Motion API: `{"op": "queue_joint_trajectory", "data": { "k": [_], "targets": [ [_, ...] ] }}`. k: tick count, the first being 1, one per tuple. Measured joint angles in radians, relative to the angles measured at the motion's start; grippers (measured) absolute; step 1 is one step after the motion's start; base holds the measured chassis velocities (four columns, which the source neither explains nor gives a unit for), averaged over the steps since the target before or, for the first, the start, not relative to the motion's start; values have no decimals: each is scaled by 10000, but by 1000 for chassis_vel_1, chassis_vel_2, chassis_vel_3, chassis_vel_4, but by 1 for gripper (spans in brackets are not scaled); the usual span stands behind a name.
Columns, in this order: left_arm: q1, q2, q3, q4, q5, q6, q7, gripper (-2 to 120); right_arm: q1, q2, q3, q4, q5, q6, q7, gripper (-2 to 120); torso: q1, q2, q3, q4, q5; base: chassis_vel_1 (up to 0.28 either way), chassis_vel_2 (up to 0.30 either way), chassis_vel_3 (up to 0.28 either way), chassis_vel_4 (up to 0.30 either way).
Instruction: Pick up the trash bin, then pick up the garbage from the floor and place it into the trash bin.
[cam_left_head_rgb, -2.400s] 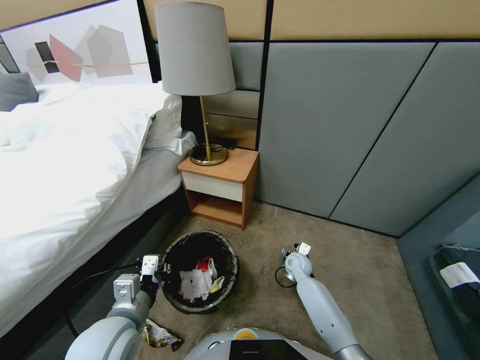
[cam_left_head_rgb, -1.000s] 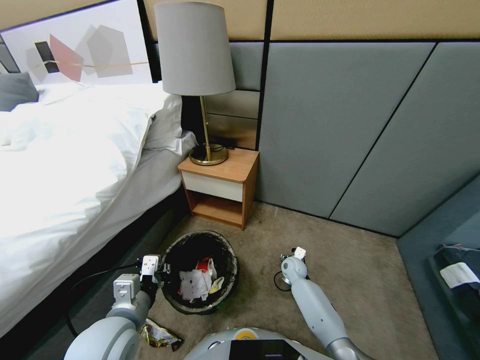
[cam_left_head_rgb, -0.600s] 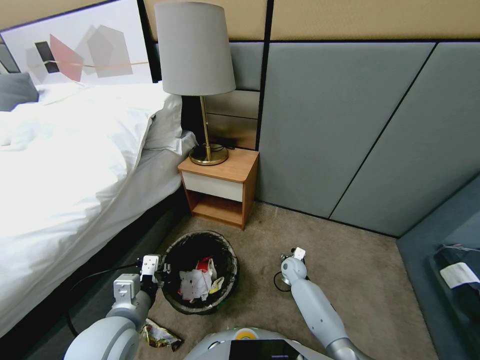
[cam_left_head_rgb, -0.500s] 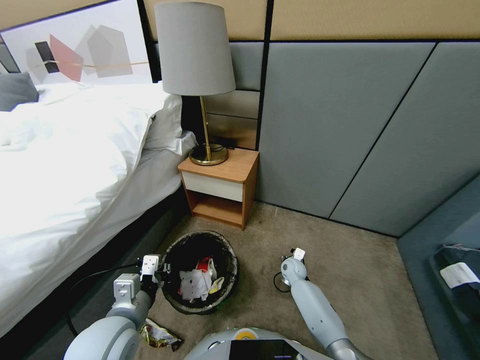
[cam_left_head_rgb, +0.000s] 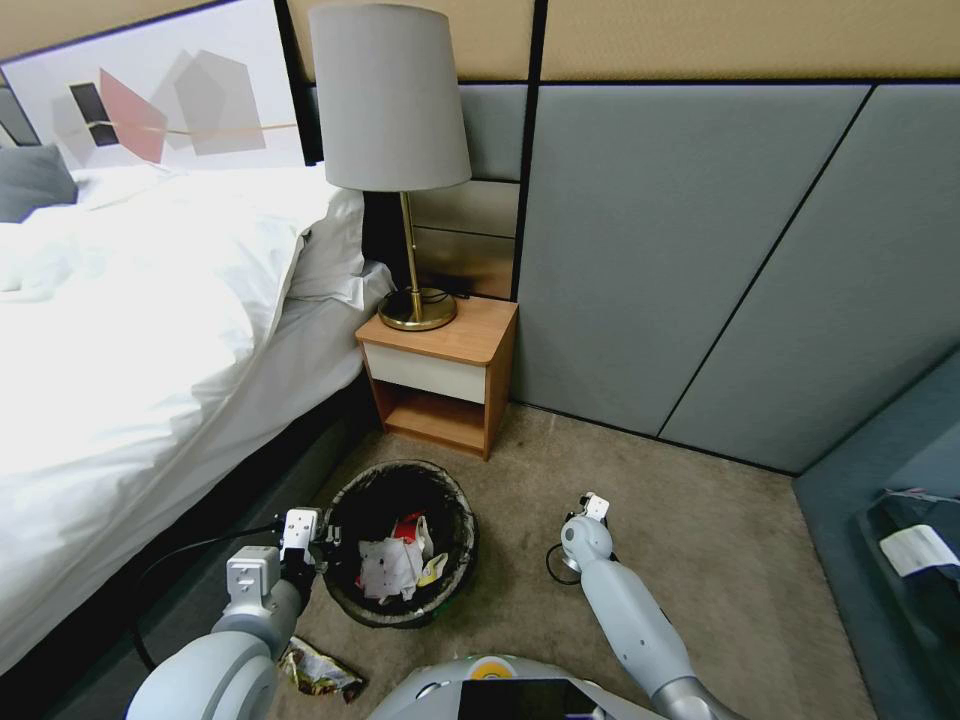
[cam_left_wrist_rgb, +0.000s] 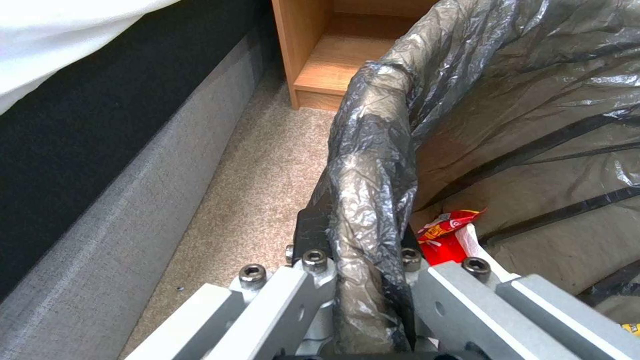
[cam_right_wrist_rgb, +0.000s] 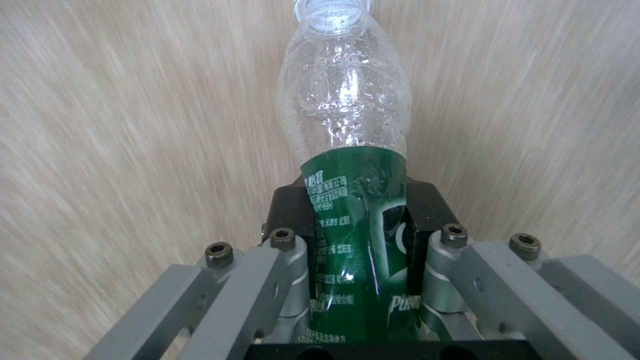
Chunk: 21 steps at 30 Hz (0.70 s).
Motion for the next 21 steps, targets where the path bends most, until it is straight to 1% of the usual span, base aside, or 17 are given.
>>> {"op": "queue_joint_trajectory", "data": {
  "k": [1, 2, 3, 5, 6, 9, 10, 11, 12, 13, 14, 15, 16, 18, 19, 21],
  "targets": [
    [0, 7, 0, 0, 0, 2, 0, 1, -151, -101, 126, 525, -33, -102, -31, 22, -1, 0, 0, -1, -1, 0, 0, 0, 0],
    [0, 7, 0, 0, 0, 2, 0, 1, -151, -101, 126, 525, -33, -102, -31, 22, -1, 0, 0, -1, -1, 0, 0, 0, 0],
    [-1, 20, 0, 0, 0, 2, 0, 1, -246, -151, 238, 844, -42, -192, -71, 22, 0, 0, 0, 0, 1, 0, 0, 0, 0],
    [-4, 54, -3, 0, 0, 4, 0, 1, -488, -338, 535, 1798, -54, -397, -118, 22, 0, 0, 0, -3, -2, 0, 0, 0, 0],
    [-4, 54, -3, 0, 0, 4, 0, 1, -488, -338, 535, 1798, -54, -397, -118, 22, 0, 0, 0, -3, -2, 0, 0, 0, 0],
    [-2, 88, 1, 0, -10, 11, 3, 1, -753, -729, 710, 3111, -423, -403, -279, 22, 0, 0, 0, 3, -3, 0, 0, 0, 0],
    [-2, 88, 1, 0, -10, 11, 3, 1, -753, -729, 710, 3111, -423, -403, -279, 22, 0, 0, 0, 3, -3, 0, 0, 0, 0],
    [0, 115, -2, 0, -26, 12, 4, 1, -848, -918, 730, 3711, -416, -410, -342, 22, 0, 0, 0, -3, 2, 0, 0, 0, 0],
    [2, 128, -7, 0, -34, 12, 6, 1, -909, -1087, 751, 4165, -364, -431, -368, 22, -1, 0, 0, 3, 0, 0, 0, 0, 0],
    [2, 128, -7, 0, -34, 12, 6, 1, -909, -1087, 751, 4165, -364, -431, -368, 22, -1, 0, 0, 3, 0, 0, 0, 0, 0],
    [-2, 160, -25, 0, -58, 12, 6, 1, -1049, -1468, 767, 4962, -183, -505, -424, 22, 0, 0, 0, 2, -5, 0, 0, 0, 0],
    [-6, 176, -32, 0, -76, 12, 6, 1, -1165, -1810, 766, 5565, -26, -585, -461, 22, 0, 0, 0, 0, 4, 0, 0, 0, 0],
    [-6, 176, -32, 0, -76, 12, 6, 1, -1165, -1810, 766, 5565, -26, -585, -461, 22, 0, 0, 0, 0, 4, 0, 0, 0, 0],
    [-22, 189, -35, 0, -100, 12, 7, 1, -1402, -2533, 748, 6690, 126, -721, -561, 22, 0, 0, 0, -1, -6, 0, 0, 0, 0],
    [-22, 189, -35, 0, -100, 12, 7, 1, -1402, -2533, 748, 6690, 126, -721, -561, 22, 0, 0, 0, -1, -6, 0, 0, 0, 0],
    [-36, 190, -35, 0, -115, 12, 8, 1, -1650, -3041, 680, 7731, 122, -807, -765, 22, 0, 0, 0, -1, 3, 0, 0, 0, 0]
  ]
}}
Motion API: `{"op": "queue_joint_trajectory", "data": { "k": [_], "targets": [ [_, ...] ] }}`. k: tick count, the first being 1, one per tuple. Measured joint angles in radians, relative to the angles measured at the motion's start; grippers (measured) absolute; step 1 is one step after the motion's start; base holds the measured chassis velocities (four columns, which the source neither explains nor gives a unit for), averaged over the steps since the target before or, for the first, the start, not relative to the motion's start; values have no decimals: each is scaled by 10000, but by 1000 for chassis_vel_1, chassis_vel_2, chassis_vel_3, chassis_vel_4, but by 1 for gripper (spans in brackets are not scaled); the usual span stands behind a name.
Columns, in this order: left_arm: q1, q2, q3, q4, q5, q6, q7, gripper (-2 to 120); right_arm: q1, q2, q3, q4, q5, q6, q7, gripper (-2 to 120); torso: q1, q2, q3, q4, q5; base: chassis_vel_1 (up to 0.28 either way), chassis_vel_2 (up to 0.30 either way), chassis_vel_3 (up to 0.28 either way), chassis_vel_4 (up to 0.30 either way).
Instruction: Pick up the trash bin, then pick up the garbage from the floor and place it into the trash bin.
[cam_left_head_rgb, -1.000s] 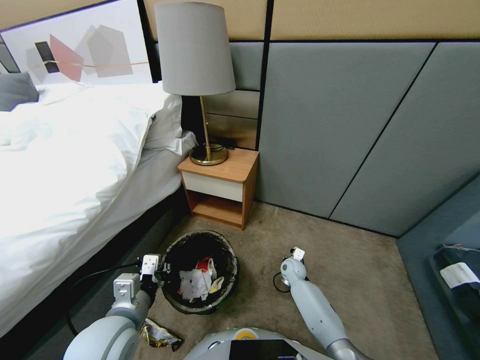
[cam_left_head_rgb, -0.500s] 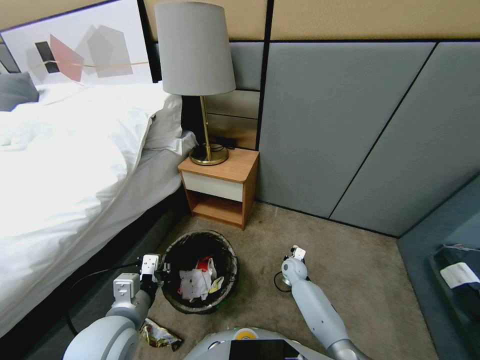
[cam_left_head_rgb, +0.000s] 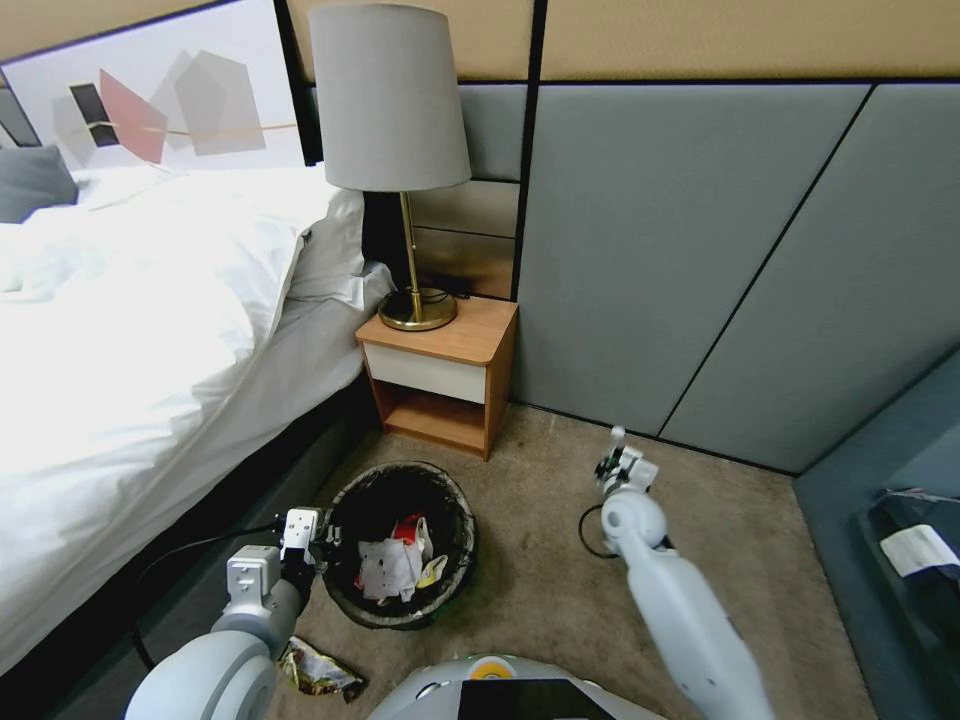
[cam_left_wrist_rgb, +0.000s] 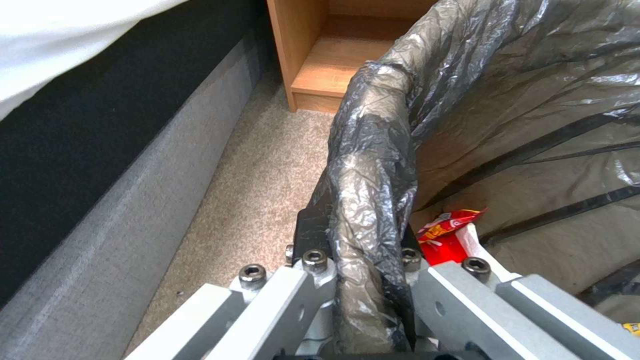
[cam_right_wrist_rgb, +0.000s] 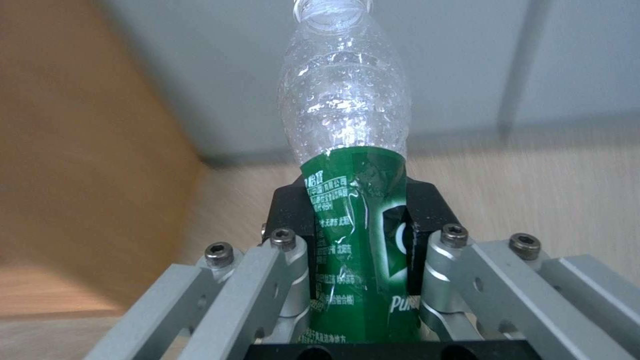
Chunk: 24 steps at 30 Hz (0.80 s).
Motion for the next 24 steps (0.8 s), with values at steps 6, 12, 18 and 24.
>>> {"op": "queue_joint_trajectory", "data": {
  "k": [6, 12, 18, 24],
  "targets": [
    [-42, 49, -41, 0, -55, -3, 0, 1, -417, -947, -130, 2255, 232, -100, -1284, 22, 0, 0, 0, 1, -4, 0, 0, 0, 0],
    [-152, 73, -139, 0, -218, -183, -4, 1, -264, -1621, -468, 3283, 817, 478, -2897, 22, 0, 0, 0, -1, -5, 0, 0, 0, 0],
    [-198, 84, -240, 0, -272, -255, -12, 1, 679, -1952, -1228, 3947, 1934, 552, -3601, 22, 0, 0, 0, 4, -5, 0, 0, 0, 0],
    [-293, 70, -205, 0, -273, -307, -9, 1, 1529, -2405, -1843, 4153, 2591, 462, -4972, 22, 0, 0, 0, 1, -5, 0, 0, 0, 0]
  ]
}}
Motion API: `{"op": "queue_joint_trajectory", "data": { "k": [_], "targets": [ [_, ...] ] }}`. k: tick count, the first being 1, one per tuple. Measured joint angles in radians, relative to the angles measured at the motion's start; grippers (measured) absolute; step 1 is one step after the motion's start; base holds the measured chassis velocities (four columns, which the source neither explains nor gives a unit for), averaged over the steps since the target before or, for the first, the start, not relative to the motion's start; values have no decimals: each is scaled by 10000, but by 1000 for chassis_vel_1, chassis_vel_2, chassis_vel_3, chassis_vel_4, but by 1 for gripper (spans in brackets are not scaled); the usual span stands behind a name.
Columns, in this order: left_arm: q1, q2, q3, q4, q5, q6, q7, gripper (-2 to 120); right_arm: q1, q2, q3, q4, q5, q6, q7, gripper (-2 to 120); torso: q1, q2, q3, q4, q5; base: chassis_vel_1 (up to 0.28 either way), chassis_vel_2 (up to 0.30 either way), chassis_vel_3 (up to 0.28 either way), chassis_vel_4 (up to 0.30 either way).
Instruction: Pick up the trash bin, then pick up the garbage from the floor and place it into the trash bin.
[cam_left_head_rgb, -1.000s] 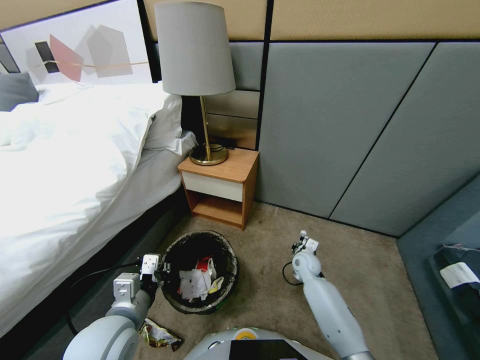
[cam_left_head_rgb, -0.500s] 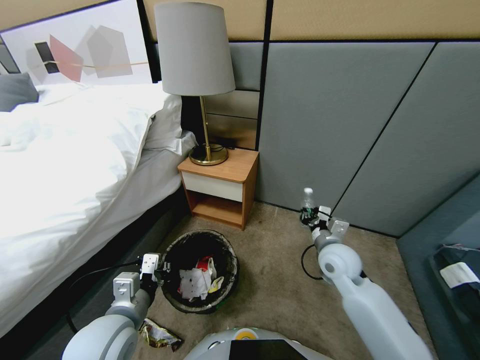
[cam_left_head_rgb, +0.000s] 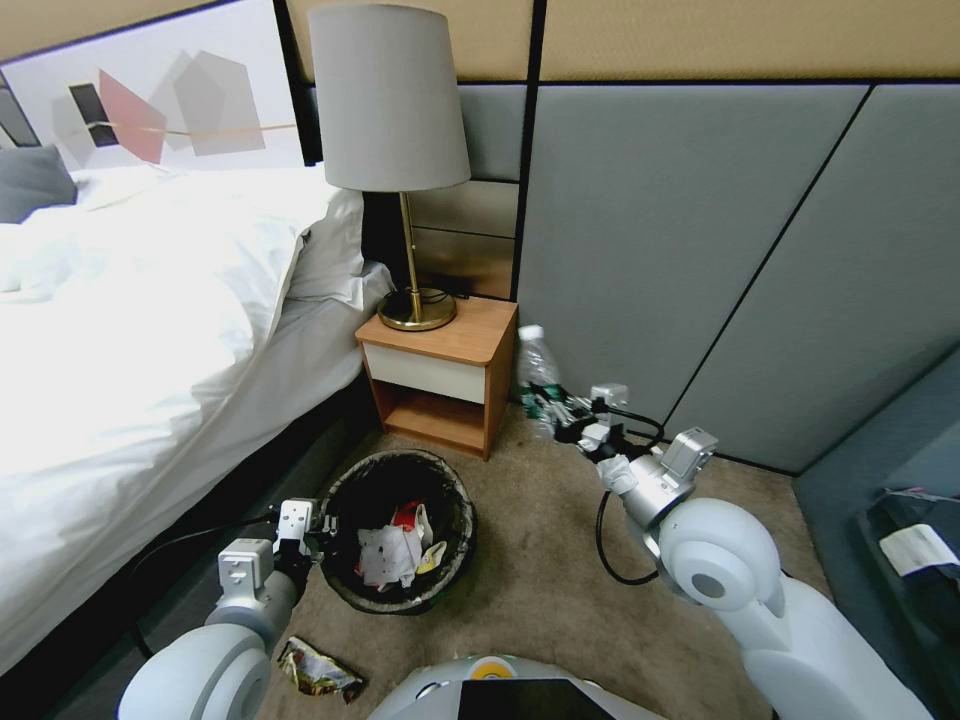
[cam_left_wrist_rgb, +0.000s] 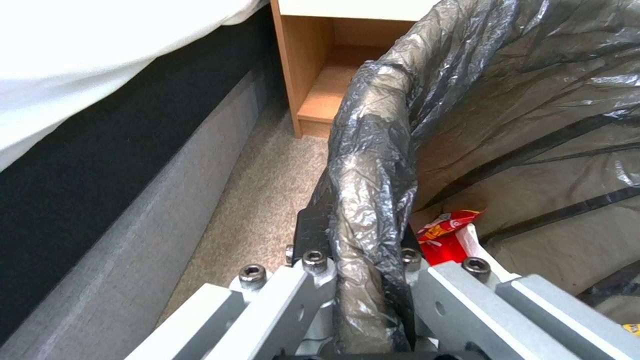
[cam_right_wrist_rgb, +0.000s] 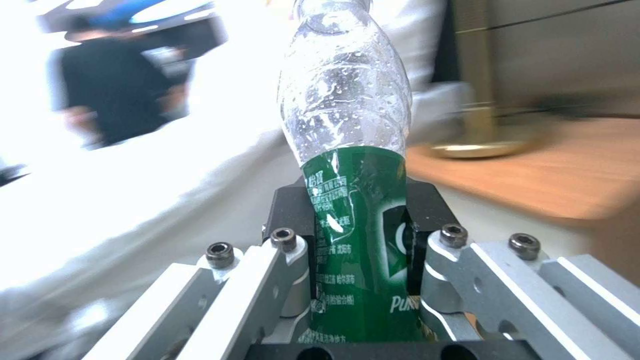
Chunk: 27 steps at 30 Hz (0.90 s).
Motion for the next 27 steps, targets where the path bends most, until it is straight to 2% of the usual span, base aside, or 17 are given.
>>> {"op": "queue_joint_trajectory", "data": {
  "k": [3, 5, 8, 11, 13, 18, 21, 27],
  "targets": [
    [-22, -4, 12, 0, -1, -2, 5, 1, 138, -69, -168, 19, 54, -43, -165, 22, 0, 0, 0, -1, 1, 0, 0, 0, 0],
    [-50, -16, 24, 0, -2, -4, 11, 1, 403, -145, -563, 22, 117, -68, -243, 22, 0, 0, 0, -2, 0, 0, 0, 0, 0],
    [-80, -14, -34, 0, -2, -7, 16, 1, 1134, -75, -1695, -111, 427, -117, -183, 22, 0, 0, 0, 0, -1, 0, 0, 0, 0],
    [-79, -12, -76, 0, -2, -7, 16, 1, 1420, 8, -2130, -233, 462, -127, -126, 22, 0, 0, 0, -1, 2, 0, 0, 0, 0],
    [-72, -13, -126, 0, -2, -8, 16, 1, 2152, 218, -3162, -544, 560, -172, 137, 22, 0, 0, 0, -1, 1, 0, 0, 0, 0],
    [-82, 0, -145, 0, -3, -1, 14, 1, 3018, 467, -4122, -797, 862, -316, 683, 22, 0, 0, 0, 3, -2, 0, 0, 0, 0],
    [-93, 20, -173, 0, -24, 29, 12, 1, 3724, 681, -4888, -940, 1577, -736, 1456, 22, 0, 0, 0, 1, -1, 0, 0, 0, 0],
    [-108, 48, -194, 0, -94, 100, 10, 1, 3841, 707, -5113, -1142, 1639, -1015, 1755, 22, 1, 0, 0, 0, 0, 0, 0, 0, 0]
  ]
}}
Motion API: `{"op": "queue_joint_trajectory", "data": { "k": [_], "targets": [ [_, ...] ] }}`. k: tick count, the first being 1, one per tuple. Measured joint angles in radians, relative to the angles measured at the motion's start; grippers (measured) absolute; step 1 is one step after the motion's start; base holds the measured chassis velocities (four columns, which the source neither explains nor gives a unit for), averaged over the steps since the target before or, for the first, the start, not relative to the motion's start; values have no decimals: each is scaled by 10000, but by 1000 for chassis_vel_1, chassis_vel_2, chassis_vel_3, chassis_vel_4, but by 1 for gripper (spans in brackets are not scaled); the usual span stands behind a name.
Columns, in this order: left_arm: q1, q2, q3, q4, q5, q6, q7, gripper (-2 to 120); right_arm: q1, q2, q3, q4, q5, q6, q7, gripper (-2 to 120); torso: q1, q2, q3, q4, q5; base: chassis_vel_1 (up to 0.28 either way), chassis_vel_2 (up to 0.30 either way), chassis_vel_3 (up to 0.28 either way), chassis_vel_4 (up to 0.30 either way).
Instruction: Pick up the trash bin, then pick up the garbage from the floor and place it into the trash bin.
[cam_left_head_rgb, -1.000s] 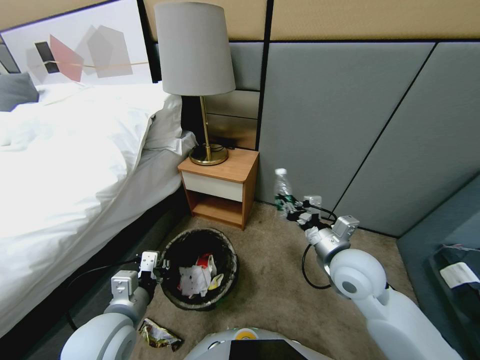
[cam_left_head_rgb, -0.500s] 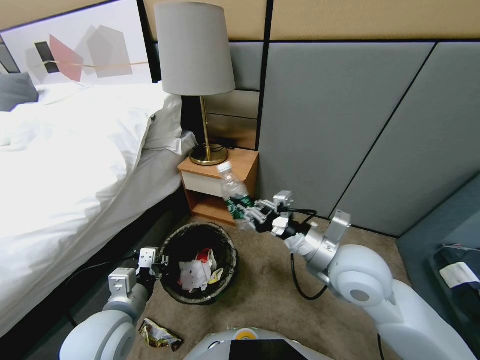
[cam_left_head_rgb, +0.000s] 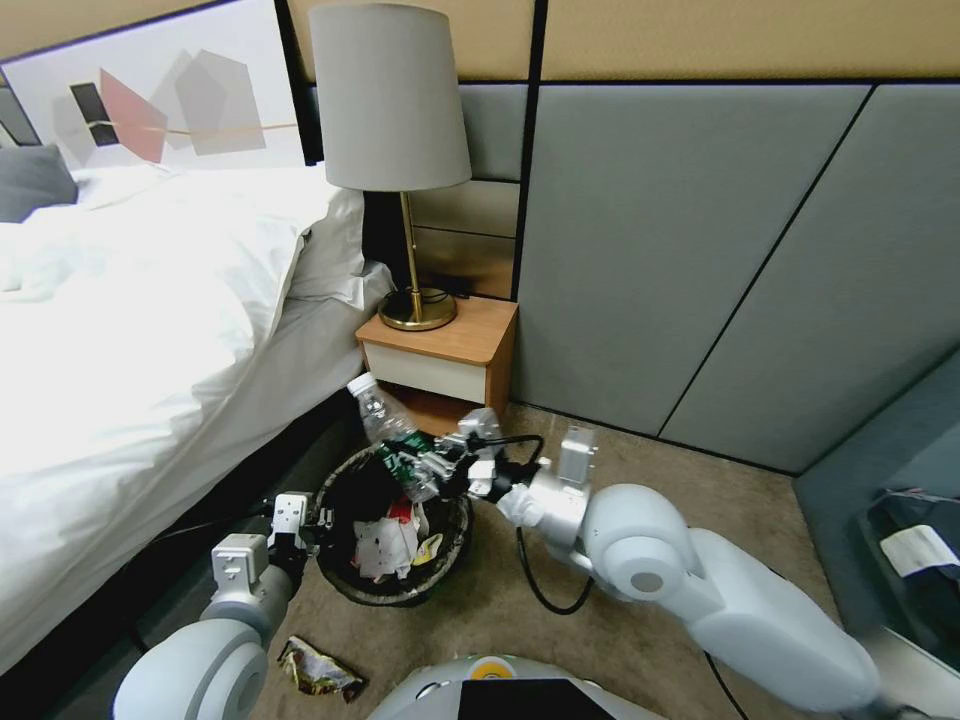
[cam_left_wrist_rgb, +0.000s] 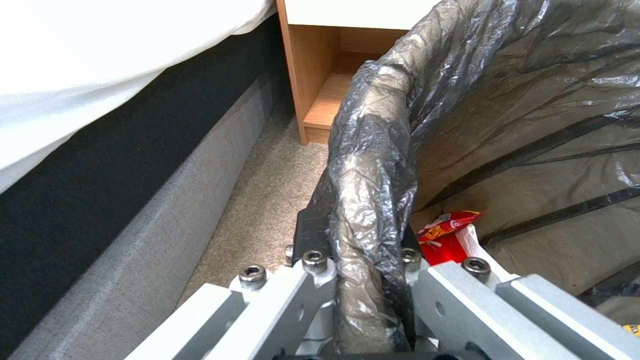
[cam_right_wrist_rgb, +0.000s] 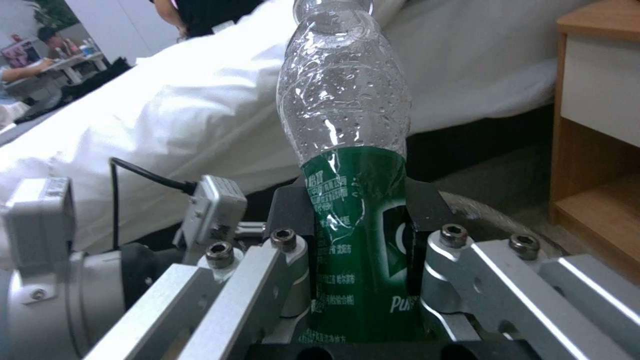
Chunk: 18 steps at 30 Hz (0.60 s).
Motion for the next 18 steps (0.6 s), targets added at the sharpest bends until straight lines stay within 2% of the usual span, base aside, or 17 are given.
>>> {"op": "queue_joint_trajectory", "data": {
  "k": [18],
  "targets": [
    [-38, 404, -266, 0, -348, 153, -16, 1, -177, 99, -408, -253, -129, -204, 37, 22, 0, 0, 0, 0, 0, 0, 0, 0, 0]
  ]
}}
